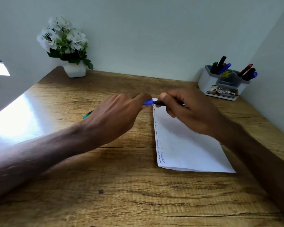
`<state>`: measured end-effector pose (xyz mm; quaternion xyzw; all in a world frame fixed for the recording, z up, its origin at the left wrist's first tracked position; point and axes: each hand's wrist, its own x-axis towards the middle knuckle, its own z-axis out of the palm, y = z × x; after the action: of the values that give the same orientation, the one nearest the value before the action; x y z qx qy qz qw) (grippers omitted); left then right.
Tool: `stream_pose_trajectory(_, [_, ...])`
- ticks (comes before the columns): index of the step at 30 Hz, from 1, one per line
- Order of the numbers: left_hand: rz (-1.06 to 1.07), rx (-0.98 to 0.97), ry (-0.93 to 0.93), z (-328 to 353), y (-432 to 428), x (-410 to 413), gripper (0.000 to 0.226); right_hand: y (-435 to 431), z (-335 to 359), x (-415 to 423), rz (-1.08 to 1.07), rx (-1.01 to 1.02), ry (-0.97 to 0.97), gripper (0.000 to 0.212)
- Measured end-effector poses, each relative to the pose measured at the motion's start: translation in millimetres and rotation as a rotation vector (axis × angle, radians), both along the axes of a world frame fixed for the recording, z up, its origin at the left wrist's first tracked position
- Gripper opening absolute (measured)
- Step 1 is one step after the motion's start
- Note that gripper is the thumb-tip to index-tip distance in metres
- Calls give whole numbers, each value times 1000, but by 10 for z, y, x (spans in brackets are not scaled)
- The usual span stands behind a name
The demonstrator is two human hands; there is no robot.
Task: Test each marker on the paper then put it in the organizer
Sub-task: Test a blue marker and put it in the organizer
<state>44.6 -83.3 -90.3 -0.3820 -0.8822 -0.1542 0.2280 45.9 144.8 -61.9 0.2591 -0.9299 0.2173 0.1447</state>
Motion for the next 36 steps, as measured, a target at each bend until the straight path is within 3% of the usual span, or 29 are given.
stream_pose_trajectory(2, [23, 65, -56, -38, -34, -64, 19, 72, 67, -11, 19, -166, -120, 24])
stream_pose_trajectory(6, [26, 145, -141, -93, -87, -145, 17, 219, 214, 21, 130, -645, -378, 37])
stream_pose_trajectory(9, [23, 224, -246, -107, -77, -126, 7, 375, 217, 59, 172, -810, -542, 41])
stream_pose_trajectory(16, [-58, 264, -399, -2, -19, -25, 15, 368, -6, 124, 82, -686, -571, 28])
stream_pose_trajectory(20, [-87, 150, -451, -20, 3, 10, 55, 277, -40, 160, 96, -653, -572, 17])
stream_pose_trajectory(25, [-86, -98, -462, -43, 27, 61, 93, 308, 6, 193, 107, -631, -650, 27])
stream_pose_trajectory(31, [-92, -221, -475, -4, 46, 71, 98, 220, -82, 277, 186, -507, -632, 26])
stream_pose_trajectory(36, [-124, -219, -449, -7, 46, 79, 105, 151, -125, 274, 250, -437, -464, 9])
